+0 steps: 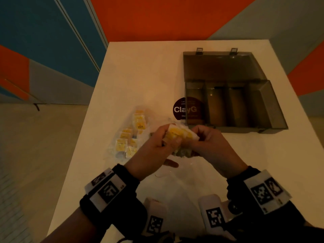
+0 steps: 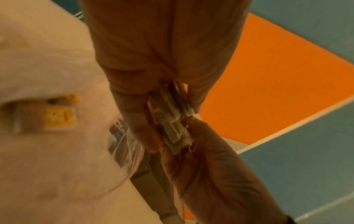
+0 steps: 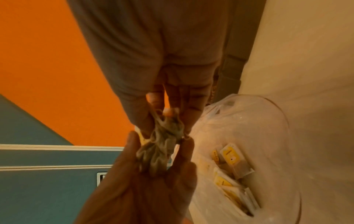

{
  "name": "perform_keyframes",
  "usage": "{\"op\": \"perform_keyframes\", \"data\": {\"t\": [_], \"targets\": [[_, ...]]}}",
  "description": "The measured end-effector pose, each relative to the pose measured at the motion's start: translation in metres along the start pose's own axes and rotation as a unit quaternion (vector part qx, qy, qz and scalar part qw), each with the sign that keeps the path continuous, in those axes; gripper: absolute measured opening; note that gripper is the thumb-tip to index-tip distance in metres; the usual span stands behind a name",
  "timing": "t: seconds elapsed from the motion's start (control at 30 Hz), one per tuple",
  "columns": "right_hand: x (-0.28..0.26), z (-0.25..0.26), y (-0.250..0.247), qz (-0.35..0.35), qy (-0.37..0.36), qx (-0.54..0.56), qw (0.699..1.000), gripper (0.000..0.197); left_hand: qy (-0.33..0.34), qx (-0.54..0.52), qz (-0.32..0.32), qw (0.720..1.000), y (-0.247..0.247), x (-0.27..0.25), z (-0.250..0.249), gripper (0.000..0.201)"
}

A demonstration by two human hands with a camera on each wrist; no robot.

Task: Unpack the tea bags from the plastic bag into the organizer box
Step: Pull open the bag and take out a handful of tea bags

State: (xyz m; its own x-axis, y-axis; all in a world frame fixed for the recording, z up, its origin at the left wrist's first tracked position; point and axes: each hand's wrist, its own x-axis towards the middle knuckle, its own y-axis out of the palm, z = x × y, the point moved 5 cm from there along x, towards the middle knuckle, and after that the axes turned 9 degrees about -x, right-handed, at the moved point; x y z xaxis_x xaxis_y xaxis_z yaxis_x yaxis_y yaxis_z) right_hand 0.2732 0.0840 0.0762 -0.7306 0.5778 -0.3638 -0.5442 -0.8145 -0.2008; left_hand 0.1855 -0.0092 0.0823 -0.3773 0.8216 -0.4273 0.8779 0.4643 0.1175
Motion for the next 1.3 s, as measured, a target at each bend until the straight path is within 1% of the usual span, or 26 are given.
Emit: {"op": "perform_keyframes", "data": {"t": [0.07, 0.13, 0.2, 0.27, 0.37, 0.4, 0.47, 0.5, 0.53, 0.6, 0.67, 0.7, 0.77, 0.8, 0.87, 0.93, 1.0, 1.03, 1.1, 1.17, 1.3], "targets": [[-0.002, 0.003, 0.000, 0.006, 0.007, 0.041, 0.999, 0.010, -0.018, -0.091, -0.004, 0.996, 0.000, -0.001, 0.003, 0.025], [-0.006, 0.003, 0.001, 0.044, 0.012, 0.097, 0.994, 0.005, -0.023, -0.153, -0.022, 0.988, -0.003, -0.002, 0.006, 0.023], [-0.009, 0.003, 0.001, 0.074, 0.001, 0.103, 0.992, 0.015, -0.027, -0.193, -0.029, 0.980, -0.004, -0.003, 0.008, 0.027], [-0.011, 0.002, 0.000, 0.072, -0.011, 0.083, 0.994, 0.020, -0.029, -0.217, -0.020, 0.975, -0.002, -0.004, 0.010, 0.030], [-0.008, -0.001, -0.004, 0.020, -0.019, 0.040, 0.999, 0.010, -0.025, -0.252, 0.005, 0.967, 0.006, -0.004, 0.011, 0.027], [-0.007, -0.002, -0.006, -0.001, -0.026, 0.013, 1.000, 0.011, -0.021, -0.265, 0.012, 0.964, 0.009, -0.004, 0.011, 0.026], [-0.007, -0.001, -0.008, -0.028, -0.061, -0.039, 0.997, 0.010, -0.010, -0.296, 0.020, 0.955, 0.013, -0.004, 0.011, 0.026], [-0.008, 0.002, -0.007, -0.027, -0.087, -0.056, 0.994, 0.010, -0.004, -0.313, 0.024, 0.950, 0.015, -0.004, 0.011, 0.027], [-0.010, 0.004, -0.006, -0.014, -0.113, -0.073, 0.991, 0.015, 0.003, -0.329, 0.028, 0.944, 0.016, -0.004, 0.010, 0.028], [-0.014, 0.005, -0.001, 0.021, -0.157, -0.119, 0.980, 0.035, 0.018, -0.350, 0.030, 0.936, 0.016, -0.003, 0.010, 0.029], [-0.018, 0.004, 0.002, 0.038, -0.201, -0.184, 0.962, 0.054, 0.028, -0.359, 0.025, 0.933, 0.015, -0.002, 0.011, 0.033], [-0.019, 0.003, 0.003, 0.037, -0.224, -0.215, 0.950, 0.059, 0.032, -0.363, 0.023, 0.931, 0.014, -0.002, 0.011, 0.034], [-0.020, 0.001, 0.003, 0.027, -0.252, -0.258, 0.932, 0.062, 0.036, -0.360, 0.023, 0.932, 0.013, -0.001, 0.013, 0.035], [-0.020, 0.001, 0.002, 0.027, -0.257, -0.264, 0.929, 0.061, 0.036, -0.352, 0.025, 0.935, 0.013, -0.001, 0.014, 0.034], [-0.022, 0.001, -0.002, 0.042, -0.258, -0.248, 0.933, 0.057, 0.034, -0.330, 0.028, 0.943, 0.014, -0.001, 0.017, 0.031], [-0.022, 0.003, -0.006, 0.058, -0.253, -0.210, 0.943, 0.044, 0.028, -0.306, 0.035, 0.951, 0.015, 0.000, 0.019, 0.033], [-0.020, 0.008, -0.012, 0.056, -0.240, -0.175, 0.953, 0.030, 0.018, -0.292, 0.051, 0.955, 0.015, -0.001, 0.019, 0.036], [-0.018, 0.013, -0.016, 0.053, -0.236, -0.176, 0.954, 0.024, 0.014, -0.287, 0.063, 0.956, 0.015, -0.002, 0.019, 0.036], [-0.015, 0.025, -0.020, 0.053, -0.253, -0.222, 0.940, 0.024, 0.003, -0.275, 0.088, 0.957, 0.016, -0.004, 0.018, 0.033], [-0.012, 0.035, -0.019, 0.085, -0.255, -0.249, 0.930, 0.026, -0.009, -0.261, 0.111, 0.959, 0.018, -0.006, 0.018, 0.029], [-0.005, 0.043, -0.019, 0.154, -0.202, -0.265, 0.930, 0.037, -0.036, -0.233, 0.144, 0.961, 0.021, -0.009, 0.018, 0.030]]}}
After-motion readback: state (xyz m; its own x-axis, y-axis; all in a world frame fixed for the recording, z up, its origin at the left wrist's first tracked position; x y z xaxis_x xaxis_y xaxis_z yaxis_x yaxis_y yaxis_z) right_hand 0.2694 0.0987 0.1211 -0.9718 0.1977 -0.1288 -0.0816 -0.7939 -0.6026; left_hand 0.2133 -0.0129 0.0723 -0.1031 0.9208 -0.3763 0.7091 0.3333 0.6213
